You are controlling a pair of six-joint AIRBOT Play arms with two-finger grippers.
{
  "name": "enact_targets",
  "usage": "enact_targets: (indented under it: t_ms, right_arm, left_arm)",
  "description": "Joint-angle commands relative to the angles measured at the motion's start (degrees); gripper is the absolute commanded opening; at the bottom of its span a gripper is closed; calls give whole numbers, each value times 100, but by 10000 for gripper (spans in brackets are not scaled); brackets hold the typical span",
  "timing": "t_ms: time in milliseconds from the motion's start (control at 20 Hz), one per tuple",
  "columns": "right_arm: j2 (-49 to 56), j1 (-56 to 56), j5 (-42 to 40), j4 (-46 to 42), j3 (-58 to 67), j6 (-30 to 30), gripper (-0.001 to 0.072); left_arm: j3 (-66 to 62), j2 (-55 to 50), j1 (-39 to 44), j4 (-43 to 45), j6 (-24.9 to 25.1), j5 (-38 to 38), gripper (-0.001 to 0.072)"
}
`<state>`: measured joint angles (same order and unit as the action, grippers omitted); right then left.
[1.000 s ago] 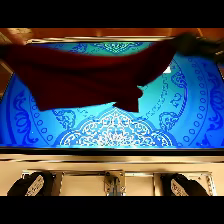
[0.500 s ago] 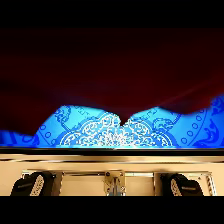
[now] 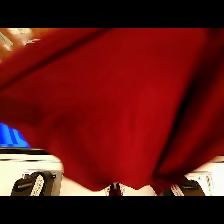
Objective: Fold the shirts.
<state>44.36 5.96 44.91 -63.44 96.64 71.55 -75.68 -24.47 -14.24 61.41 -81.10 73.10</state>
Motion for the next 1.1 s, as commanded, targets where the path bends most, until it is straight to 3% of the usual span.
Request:
enact_targets:
  t_ms: [0, 150, 350, 550, 800, 850, 900, 950, 1050]
  right_arm:
    - [1158, 4, 1224, -358, 0, 22, 64]
    - [2514, -11, 1766, -433, 0, 199, 64]
    - [4223, -7, 1283, 184, 2, 848, 64]
    - [5346, -11, 466, 1342, 2, 1491, 65]
    - [5958, -11, 702, 2330, 2, 1528, 90]
    - [5928, -7, 638, 2671, 4, 1523, 165]
    - [5860, 17, 540, 2959, 4, 1473, 432]
    - [5746, 81, 570, 3189, 9, 1300, 593]
    - [5401, 343, 914, 3195, 9, 997, 594]
  left_arm:
    - [1473, -24, -7, 103, -63, -151, 43]
    - [2776, -282, -7, 98, -66, -1270, 43]
    - [3700, -1329, -2, -63, -63, -2739, 43]
    - [3786, -3128, -2, -667, -61, -3110, 43]
    - [3766, -4605, -2, -2122, -59, -3289, 45]
    - [3766, -4651, -13, -2341, -44, -3226, 97]
    - [3742, -4627, -42, -2393, 13, -3130, 99]
    - [3654, -4586, -140, -2391, 236, -2865, 99]
    - [3355, -4513, -599, -2389, 612, -2041, 99]
